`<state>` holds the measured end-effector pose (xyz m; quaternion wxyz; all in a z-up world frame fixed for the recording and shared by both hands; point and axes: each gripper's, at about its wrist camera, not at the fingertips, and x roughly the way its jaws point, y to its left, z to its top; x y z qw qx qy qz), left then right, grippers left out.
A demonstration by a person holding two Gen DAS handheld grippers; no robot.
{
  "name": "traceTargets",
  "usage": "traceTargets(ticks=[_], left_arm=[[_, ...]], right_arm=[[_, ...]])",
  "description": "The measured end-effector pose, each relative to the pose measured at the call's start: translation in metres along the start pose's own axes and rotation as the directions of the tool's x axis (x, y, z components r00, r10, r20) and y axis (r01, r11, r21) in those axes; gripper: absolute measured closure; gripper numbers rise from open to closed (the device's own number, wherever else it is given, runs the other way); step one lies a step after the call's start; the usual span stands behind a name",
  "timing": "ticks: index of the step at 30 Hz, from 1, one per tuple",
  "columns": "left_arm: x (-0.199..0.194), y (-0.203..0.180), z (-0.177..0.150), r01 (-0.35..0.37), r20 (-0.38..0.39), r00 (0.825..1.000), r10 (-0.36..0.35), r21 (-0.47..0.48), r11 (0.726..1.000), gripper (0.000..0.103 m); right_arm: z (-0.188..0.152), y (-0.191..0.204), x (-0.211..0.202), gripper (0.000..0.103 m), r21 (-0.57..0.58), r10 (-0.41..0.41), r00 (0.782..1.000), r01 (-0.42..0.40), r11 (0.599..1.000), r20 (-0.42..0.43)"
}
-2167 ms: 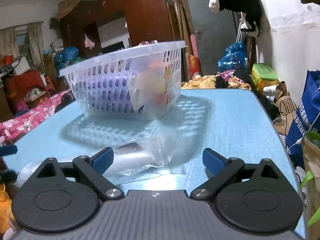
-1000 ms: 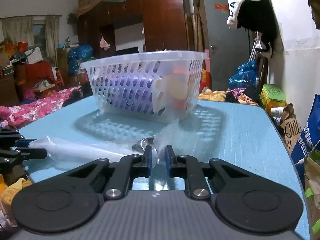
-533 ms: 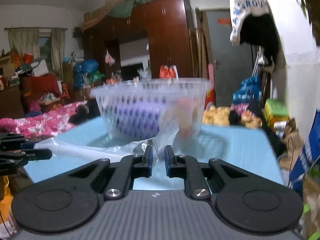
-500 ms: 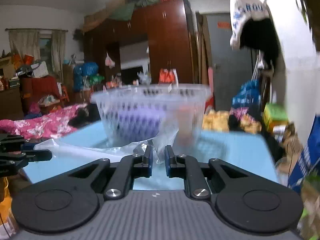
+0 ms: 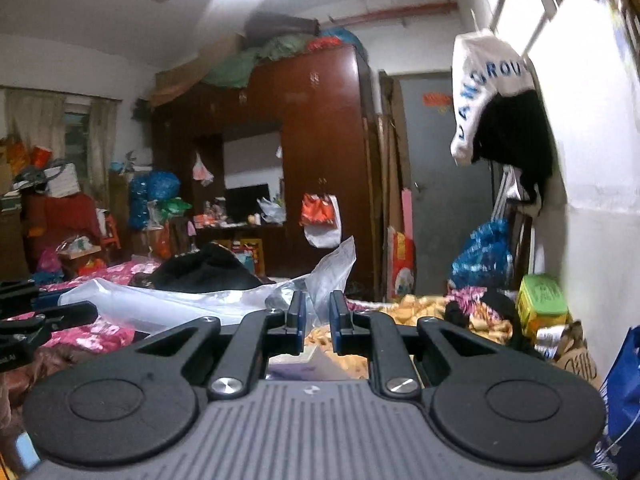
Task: Organize objects
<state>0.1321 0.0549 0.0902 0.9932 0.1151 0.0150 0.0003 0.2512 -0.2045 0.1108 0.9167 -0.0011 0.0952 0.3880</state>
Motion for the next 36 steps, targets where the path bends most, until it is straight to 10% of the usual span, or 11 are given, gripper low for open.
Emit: traceTargets(ticks=[17, 26, 36], left_arm=[[0.09, 0.048, -0.04, 0.0, -0.208, 0.978, -0.006, -0.026, 1.0, 0.066], [0.082, 0.073, -0.04, -0.08, -0.187, 0.981, 0.057, -0.117, 0.99, 0.022], [0.08, 0.059, -0.036, -0.084, -0.202, 0.977, 0.063, -0.1, 0.991, 0.016]], right_arm=[[-0.043, 0.008, 0.023, 0.085, -0.002, -0.056, 0.991, 0.056, 0.998, -0.122], [-0.041, -0.014, 0.017, 0.035, 0.063, -0.093, 0.99, 0.1, 0.993, -0.103], [-0.037, -0.009, 0.012, 0.002, 0.043, -0.073, 0.995, 0.077, 0.996, -0.075]])
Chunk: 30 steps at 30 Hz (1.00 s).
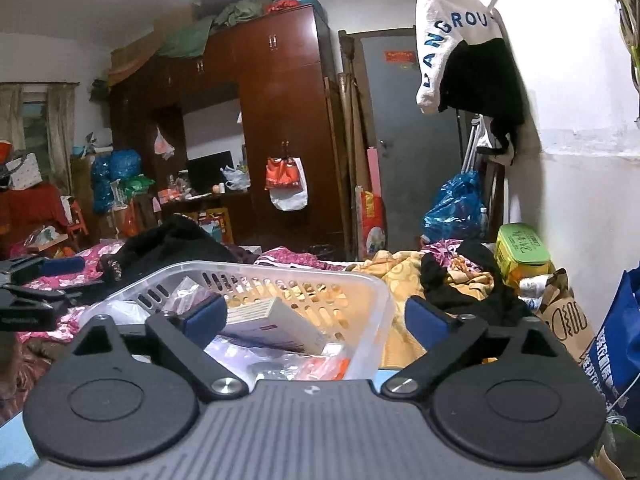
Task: Organize objects
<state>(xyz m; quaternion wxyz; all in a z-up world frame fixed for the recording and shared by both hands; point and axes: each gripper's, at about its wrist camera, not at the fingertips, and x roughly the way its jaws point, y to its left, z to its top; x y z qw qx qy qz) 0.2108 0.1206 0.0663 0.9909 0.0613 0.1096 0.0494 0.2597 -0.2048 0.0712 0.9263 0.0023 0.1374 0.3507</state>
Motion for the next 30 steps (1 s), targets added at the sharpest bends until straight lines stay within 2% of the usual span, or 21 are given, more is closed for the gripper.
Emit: traceTargets(ticks=[6, 9, 12, 14, 15, 17, 20, 23, 25, 27, 30], left_arm=[[-0.022, -0.005, -0.005, 0.058, 0.028, 0.998, -0.056, -0.065, 0.996, 0.016], [-0.034, -0.013, -0.01, 0.023, 0.002, 1.0, -0.023, -0.077, 0.997, 0.013], [-0.039, -0.022, -0.017, -0.011, -0.071, 0.997, 0.005, -0.083, 0.997, 0.01], [-0.047, -0.026, -0.019, -0.027, -0.077, 0.997, 0.02, -0.092, 0.995, 0.01], [-0.051, -0.03, -0.02, -0.036, -0.073, 0.997, 0.029, -0.086, 0.996, 0.01], [-0.06, -0.038, -0.018, -0.061, -0.076, 0.996, 0.055, -0.078, 0.995, 0.01], [-0.077, -0.048, -0.013, -0.072, -0.069, 0.995, 0.066, -0.085, 0.994, 0.01], [-0.092, -0.057, -0.007, -0.06, -0.068, 0.996, 0.054, -0.088, 0.994, 0.01], [-0.099, -0.064, -0.003, -0.047, -0.063, 0.997, 0.042, -0.086, 0.995, 0.01], [-0.106, -0.07, 0.002, -0.031, -0.059, 0.998, 0.027, -0.079, 0.996, 0.01], [-0.116, -0.079, 0.008, -0.02, -0.038, 0.999, 0.018, -0.067, 0.998, 0.01]], right_arm=[[-0.003, -0.001, -0.012, 0.0, 0.011, 0.061, 0.998, -0.061, 0.998, 0.007], [-0.006, 0.0, -0.02, 0.0, 0.016, 0.065, 0.998, -0.064, 0.998, -0.012], [-0.016, 0.012, -0.029, 0.0, -0.032, -0.01, 1.0, 0.009, 0.999, -0.013], [-0.027, 0.022, -0.035, 0.0, -0.076, -0.094, 0.996, 0.094, 0.993, 0.011], [-0.033, 0.027, -0.04, 0.0, -0.101, -0.109, 0.993, 0.112, 0.989, 0.037], [-0.04, 0.033, -0.047, 0.0, -0.112, -0.125, 0.991, 0.129, 0.985, 0.037], [-0.035, 0.032, -0.056, 0.0, -0.053, -0.095, 0.995, 0.094, 0.994, -0.02], [-0.024, 0.025, -0.067, 0.0, 0.028, 0.03, 0.997, -0.028, 0.999, -0.076], [-0.023, 0.023, -0.074, 0.0, 0.073, 0.115, 0.99, -0.109, 0.991, -0.078], [-0.019, 0.023, -0.083, 0.0, 0.109, 0.121, 0.991, -0.114, 0.988, -0.064], [-0.014, 0.03, -0.096, 0.0, 0.091, 0.092, 0.995, -0.088, 0.992, -0.043]])
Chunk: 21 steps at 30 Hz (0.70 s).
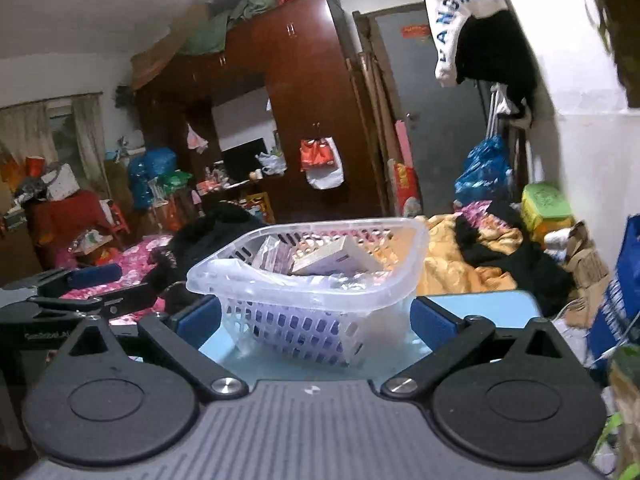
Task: Organize objects
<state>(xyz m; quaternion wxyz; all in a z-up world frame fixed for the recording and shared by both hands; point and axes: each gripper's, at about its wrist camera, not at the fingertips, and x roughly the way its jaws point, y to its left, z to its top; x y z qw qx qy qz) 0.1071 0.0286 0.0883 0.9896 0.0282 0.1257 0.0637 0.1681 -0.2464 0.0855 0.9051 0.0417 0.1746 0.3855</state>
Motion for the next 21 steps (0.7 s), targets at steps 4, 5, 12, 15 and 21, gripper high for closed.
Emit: traceTargets(ticks=[4, 5, 12, 15, 21], left_arm=[[-0.015, -0.01, 0.002, 0.021, 0.03, 0.999, -0.021, 0.0, 1.0, 0.01], [-0.018, -0.011, 0.0, 0.028, 0.036, 0.999, -0.027, -0.014, 1.0, 0.01], [-0.028, -0.018, -0.009, 0.026, 0.02, 0.999, -0.025, -0.041, 0.999, 0.009], [-0.02, -0.017, -0.013, 0.029, -0.031, 0.999, -0.03, -0.056, 0.998, 0.009], [-0.002, -0.009, -0.024, 0.035, -0.077, 0.996, -0.043, -0.094, 0.995, 0.009]], right_arm=[[-0.002, 0.008, -0.016, 0.0, -0.037, -0.016, 0.999, 0.017, 0.999, 0.033], [-0.003, 0.012, -0.019, 0.0, -0.055, -0.032, 0.998, 0.034, 0.998, 0.045], [-0.02, 0.018, -0.002, 0.0, -0.093, -0.123, 0.992, 0.126, 0.988, 0.041], [-0.027, 0.01, 0.012, 0.0, -0.052, -0.112, 0.994, 0.112, 0.992, -0.003], [-0.045, 0.001, 0.016, 0.0, 0.008, -0.134, 0.991, 0.134, 0.991, -0.028]])
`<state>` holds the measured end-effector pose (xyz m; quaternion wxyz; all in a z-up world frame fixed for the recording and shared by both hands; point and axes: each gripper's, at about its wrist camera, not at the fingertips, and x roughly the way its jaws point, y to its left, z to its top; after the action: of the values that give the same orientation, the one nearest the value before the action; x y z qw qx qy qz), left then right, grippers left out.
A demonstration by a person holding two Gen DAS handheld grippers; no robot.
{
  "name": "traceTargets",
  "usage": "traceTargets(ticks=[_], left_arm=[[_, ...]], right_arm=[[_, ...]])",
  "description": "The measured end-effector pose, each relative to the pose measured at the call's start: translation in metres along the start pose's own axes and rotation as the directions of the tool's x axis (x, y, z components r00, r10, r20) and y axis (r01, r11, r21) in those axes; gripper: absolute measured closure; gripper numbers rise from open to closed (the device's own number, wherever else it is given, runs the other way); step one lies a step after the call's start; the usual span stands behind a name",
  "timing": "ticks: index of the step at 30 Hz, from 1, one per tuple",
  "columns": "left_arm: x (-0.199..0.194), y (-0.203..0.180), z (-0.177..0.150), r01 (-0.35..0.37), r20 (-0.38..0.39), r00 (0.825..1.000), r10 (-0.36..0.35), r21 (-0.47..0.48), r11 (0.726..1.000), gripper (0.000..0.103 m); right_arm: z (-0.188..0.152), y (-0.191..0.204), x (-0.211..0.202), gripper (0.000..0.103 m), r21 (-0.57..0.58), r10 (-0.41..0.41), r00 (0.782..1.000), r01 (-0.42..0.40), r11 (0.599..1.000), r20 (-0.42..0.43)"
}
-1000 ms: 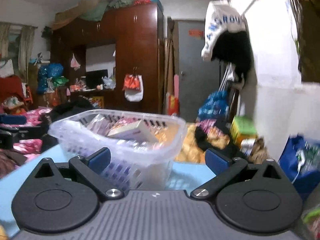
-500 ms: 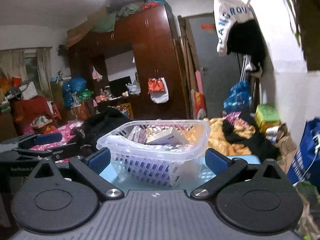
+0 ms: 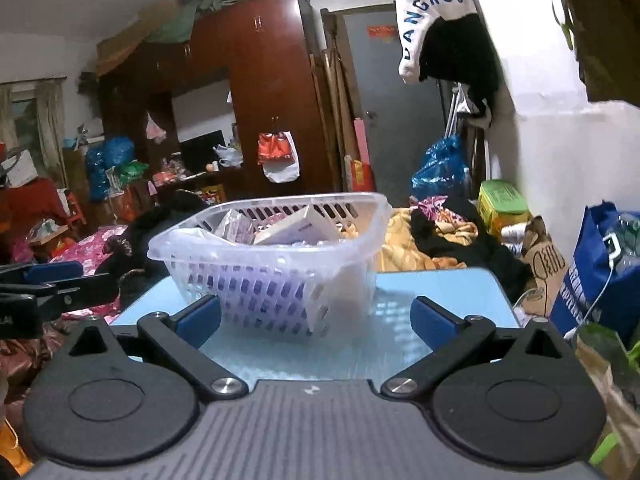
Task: Organize objects
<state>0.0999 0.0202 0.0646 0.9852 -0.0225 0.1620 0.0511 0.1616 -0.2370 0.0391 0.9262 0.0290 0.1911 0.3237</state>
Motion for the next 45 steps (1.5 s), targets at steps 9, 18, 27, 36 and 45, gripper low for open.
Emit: traceTargets(ticks=[9, 18, 27, 36, 45], left_arm=[[0.001, -0.006, -0.009, 0.0, -0.004, 1.0, 0.0, -0.002, 1.0, 0.009], [0.006, -0.014, -0.011, -0.002, -0.013, 1.0, 0.002, 0.007, 1.0, 0.01], [0.006, -0.017, -0.011, -0.005, -0.012, 1.0, 0.005, 0.012, 1.0, 0.009], [0.006, -0.018, -0.012, -0.004, -0.014, 1.0, 0.004, 0.015, 1.0, 0.009], [0.005, -0.021, -0.013, -0.002, -0.014, 1.0, 0.002, 0.025, 1.0, 0.009]], right_arm=[[-0.004, -0.006, -0.008, 0.0, 0.018, -0.003, 1.0, 0.003, 1.0, 0.008], [-0.005, -0.007, -0.012, 0.0, 0.034, 0.003, 1.0, -0.004, 0.999, 0.025], [-0.006, -0.002, -0.014, 0.0, 0.016, 0.004, 1.0, -0.004, 1.0, 0.022], [-0.008, -0.003, -0.013, 0.0, 0.022, 0.002, 1.0, -0.002, 1.0, 0.011], [-0.008, -0.007, -0.013, 0.0, 0.05, 0.009, 1.0, -0.01, 0.999, 0.013]])
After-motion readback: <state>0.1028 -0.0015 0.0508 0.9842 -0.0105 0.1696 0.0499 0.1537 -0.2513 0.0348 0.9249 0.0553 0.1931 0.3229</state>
